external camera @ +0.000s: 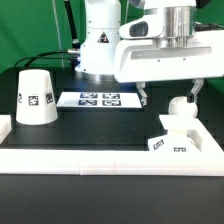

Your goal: Assemble lamp

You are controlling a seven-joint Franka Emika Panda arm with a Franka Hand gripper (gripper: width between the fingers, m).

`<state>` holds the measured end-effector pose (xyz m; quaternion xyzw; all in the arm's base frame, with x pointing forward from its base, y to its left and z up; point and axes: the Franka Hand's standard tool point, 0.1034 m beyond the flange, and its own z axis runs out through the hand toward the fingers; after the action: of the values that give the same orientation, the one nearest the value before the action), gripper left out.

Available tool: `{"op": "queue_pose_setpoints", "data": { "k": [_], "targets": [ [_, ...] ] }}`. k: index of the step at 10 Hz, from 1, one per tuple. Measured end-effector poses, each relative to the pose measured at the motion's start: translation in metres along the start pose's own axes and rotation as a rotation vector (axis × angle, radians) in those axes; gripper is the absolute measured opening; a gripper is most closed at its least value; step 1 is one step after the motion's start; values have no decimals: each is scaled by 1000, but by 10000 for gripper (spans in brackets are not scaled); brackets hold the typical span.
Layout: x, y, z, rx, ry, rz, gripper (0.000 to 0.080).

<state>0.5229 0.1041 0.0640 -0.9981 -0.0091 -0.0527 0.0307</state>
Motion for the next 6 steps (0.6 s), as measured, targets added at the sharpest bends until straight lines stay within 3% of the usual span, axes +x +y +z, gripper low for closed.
{"op": "queue_pose_setpoints", "data": {
  "k": [2, 6],
  "targets": [
    [-1, -1, 0, 0, 0, -1, 698],
    [-26, -29, 10, 11, -9, -14, 698]
  ]
}}
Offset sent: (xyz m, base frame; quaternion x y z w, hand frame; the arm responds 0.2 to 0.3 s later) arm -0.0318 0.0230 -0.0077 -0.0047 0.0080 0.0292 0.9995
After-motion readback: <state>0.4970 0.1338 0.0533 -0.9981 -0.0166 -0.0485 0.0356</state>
